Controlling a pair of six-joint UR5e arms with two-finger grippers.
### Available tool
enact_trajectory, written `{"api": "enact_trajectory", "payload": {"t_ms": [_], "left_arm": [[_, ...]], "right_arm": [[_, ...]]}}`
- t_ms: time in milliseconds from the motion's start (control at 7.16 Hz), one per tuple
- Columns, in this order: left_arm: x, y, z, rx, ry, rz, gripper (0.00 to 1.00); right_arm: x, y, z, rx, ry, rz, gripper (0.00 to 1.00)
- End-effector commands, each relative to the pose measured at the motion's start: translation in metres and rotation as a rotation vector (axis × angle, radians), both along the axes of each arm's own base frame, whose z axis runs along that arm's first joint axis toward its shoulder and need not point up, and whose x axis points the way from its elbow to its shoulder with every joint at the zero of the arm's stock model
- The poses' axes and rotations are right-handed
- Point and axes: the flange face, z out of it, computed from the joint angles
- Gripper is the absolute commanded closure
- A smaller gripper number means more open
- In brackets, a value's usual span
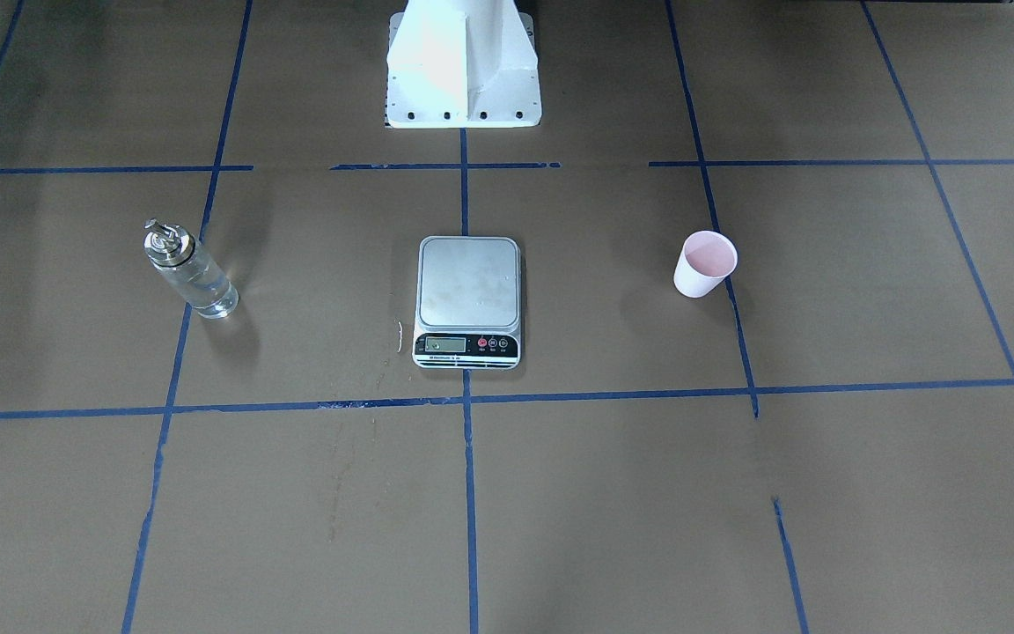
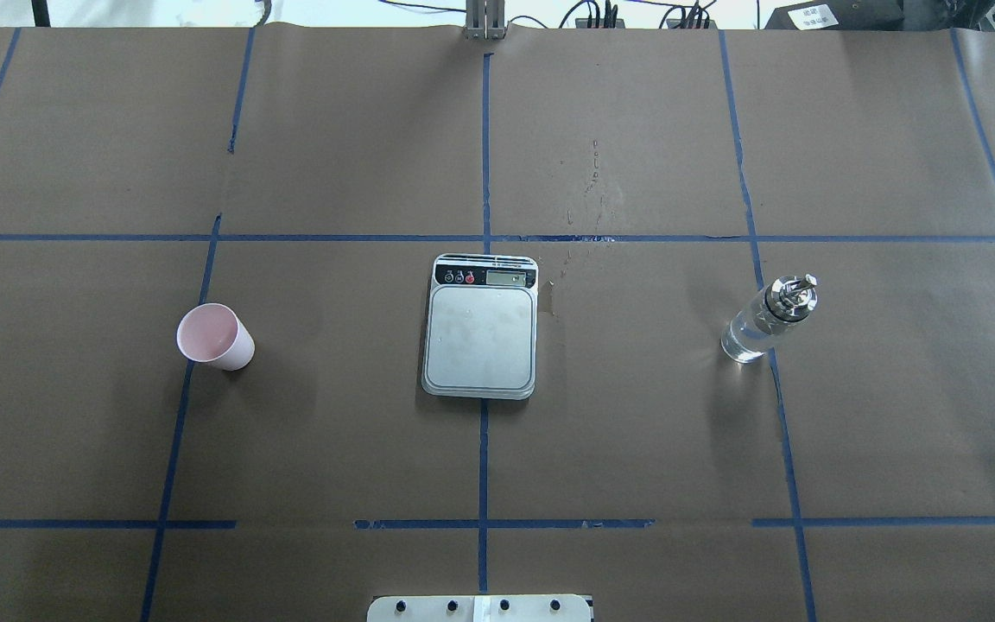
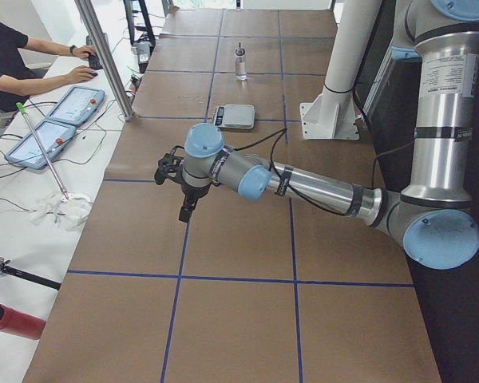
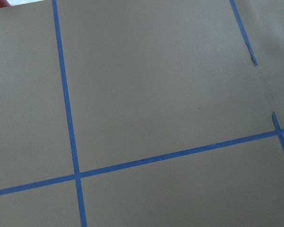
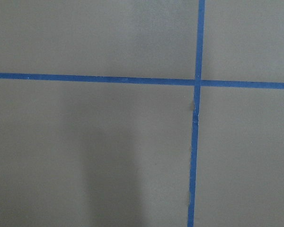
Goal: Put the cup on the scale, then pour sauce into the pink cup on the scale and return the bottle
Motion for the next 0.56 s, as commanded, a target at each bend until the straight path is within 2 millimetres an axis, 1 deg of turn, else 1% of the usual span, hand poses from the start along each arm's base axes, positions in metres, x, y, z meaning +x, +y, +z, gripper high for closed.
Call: {"api": "enact_trajectory", "payload": {"t_ms": [0,140,279,419], "left_arm": [[0.008,0.010,-0.010,0.044,0.010,0.023,0.00],[0.021,0.011,-0.013,0.034,0.018,0.037,0.00],[0.044,0.012,-0.016,-0.042,0.046,0.015,0.00],[0.091,0.018,-0.033,-0.135,0.093,0.000,0.00]], "right_arm": [[0.000,-0.001,-0.001,0.001,0.000,0.000,0.00],[0.000,-0.001,-0.001,0.000,0.000,0.001,0.00],[0.000,-0.002,-0.002,0.003,0.000,0.001,0.00],[0.000,-0.003,-0.004,0.006,-0.002,0.001,0.00]]}}
